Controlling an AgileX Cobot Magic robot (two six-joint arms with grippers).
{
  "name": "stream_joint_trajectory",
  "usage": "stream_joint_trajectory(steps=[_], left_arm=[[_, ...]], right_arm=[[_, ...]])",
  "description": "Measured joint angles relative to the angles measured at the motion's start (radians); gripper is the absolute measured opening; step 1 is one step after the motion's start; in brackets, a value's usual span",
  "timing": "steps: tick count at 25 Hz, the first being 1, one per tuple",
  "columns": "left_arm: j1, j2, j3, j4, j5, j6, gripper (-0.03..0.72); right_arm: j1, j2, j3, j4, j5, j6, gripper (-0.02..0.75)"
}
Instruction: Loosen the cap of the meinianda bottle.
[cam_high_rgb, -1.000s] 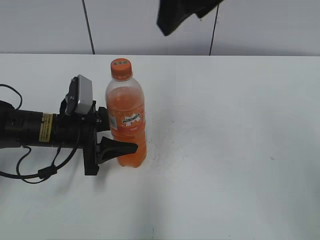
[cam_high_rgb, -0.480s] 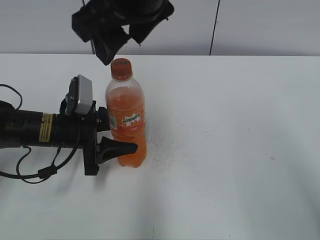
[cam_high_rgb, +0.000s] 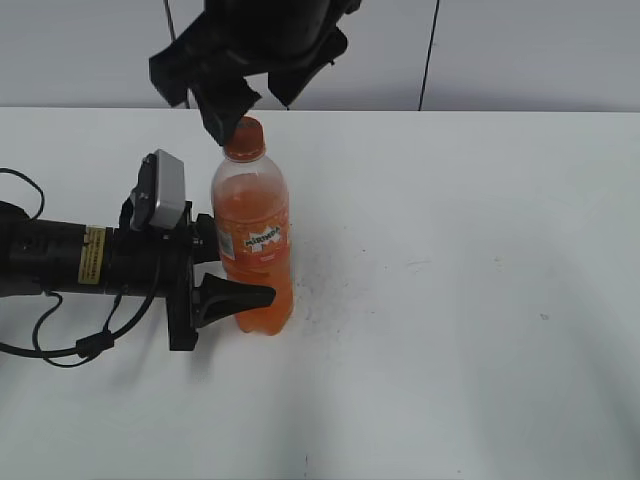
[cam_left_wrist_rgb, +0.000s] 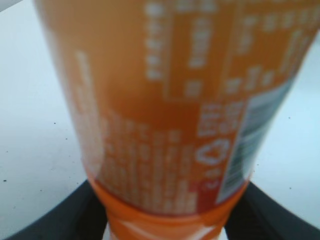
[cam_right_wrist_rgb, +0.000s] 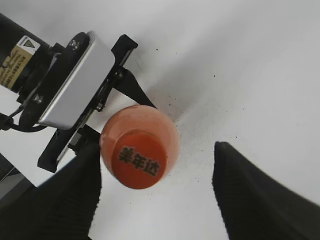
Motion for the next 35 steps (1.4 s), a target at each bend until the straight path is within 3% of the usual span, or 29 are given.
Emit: stream_joint_trajectory(steps=[12,23,25,29,35], left_arm=[[0.0,0.0,0.0,0.0,0.0,0.0,0.405],[0.0,0.0,0.0,0.0,0.0,0.0,0.405],[0.0,0.0,0.0,0.0,0.0,0.0,0.405],[0.0,0.0,0.0,0.0,0.0,0.001,0.405],[0.0,0.0,0.0,0.002,0.0,0.003,0.405]], right_arm=[[0.0,0.017,0.0,0.035,0.0,0.011,0.452],[0.0,0.023,0.006,0.046,0.0,0.013,0.44],[0.0,0.023,0.006,0.048,0.0,0.013,0.406],[0.0,0.023,0.006,0.048,0.0,0.007,0.262],[0.0,0.023,0.006,0.052,0.0,-0.171,0.262]])
